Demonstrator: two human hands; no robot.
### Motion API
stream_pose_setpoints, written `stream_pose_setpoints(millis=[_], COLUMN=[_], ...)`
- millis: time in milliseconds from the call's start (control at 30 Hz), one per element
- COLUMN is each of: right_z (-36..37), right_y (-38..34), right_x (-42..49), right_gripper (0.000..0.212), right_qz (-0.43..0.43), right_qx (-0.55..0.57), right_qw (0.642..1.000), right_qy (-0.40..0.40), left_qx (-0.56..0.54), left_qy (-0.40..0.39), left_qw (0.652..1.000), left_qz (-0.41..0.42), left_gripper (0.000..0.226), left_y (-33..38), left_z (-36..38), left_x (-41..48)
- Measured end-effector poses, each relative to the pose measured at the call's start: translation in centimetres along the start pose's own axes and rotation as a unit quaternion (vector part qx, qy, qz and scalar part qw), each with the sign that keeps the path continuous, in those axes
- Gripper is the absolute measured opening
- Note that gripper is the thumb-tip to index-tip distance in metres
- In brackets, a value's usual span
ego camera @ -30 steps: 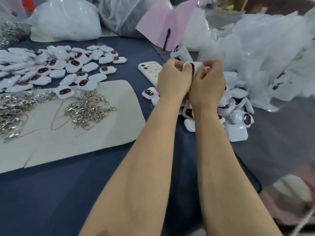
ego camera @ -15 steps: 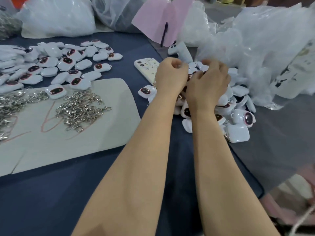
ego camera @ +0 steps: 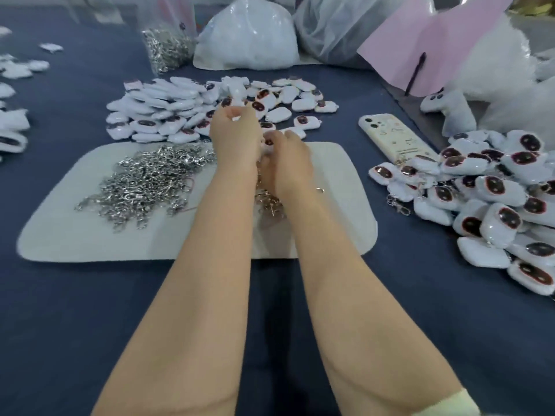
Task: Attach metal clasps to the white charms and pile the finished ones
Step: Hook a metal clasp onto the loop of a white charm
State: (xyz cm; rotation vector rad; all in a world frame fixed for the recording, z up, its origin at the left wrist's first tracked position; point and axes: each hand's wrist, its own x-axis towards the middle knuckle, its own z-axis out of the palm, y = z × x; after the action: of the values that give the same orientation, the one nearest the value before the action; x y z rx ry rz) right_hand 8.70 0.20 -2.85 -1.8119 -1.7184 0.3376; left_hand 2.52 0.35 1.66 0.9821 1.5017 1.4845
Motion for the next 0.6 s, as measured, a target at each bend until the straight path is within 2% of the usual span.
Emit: stream_pose_setpoints(millis=[167,267,333,400,500,600], right_z=[1.5,1.6,1.5,1.3,1.0,0.8], right_y=[0.6,0.4,0.3,0.2,0.2,0.2], right_x=[0.2,0.2,0.4,0.6,0.7,0.4], right_gripper=[0.037,0.033,0.030,0.031,0.032,0.030], right_qz=[0.047,0.061,0.061,0.060,0.063,0.065], right_qx=[-0.069,-0.062,-0.063,-0.077,-0.098,-0.092], right_qw=[0.996,0.996,0.996,0.995,0.993,0.993], right_qy=[0.011,0.018,0.017,-0.001,-0.026,-0.035], left_qx=[-0.029,-0.028,-0.030,-0.029,-0.019,-0.018], left_qy=[-0.006,-0.032,-0.037,-0.037,-0.041,-0.041], left_qw=[0.999,0.997,0.996,0.996,0.997,0.998], left_qz=[-0.039,-0.063,-0.072,-0.070,-0.059,-0.045], left_gripper=[0.009,0.021,0.022,0.022,0.034,0.021], left_y=[-1.6,-2.2,-2.5,-2.8,-2.8,-2.8], left_z=[-1.4,-1.2,-0.9,-0.6,-0.3,0.1], left_x=[0.4,0.2,0.2,0.2,0.0,0.1])
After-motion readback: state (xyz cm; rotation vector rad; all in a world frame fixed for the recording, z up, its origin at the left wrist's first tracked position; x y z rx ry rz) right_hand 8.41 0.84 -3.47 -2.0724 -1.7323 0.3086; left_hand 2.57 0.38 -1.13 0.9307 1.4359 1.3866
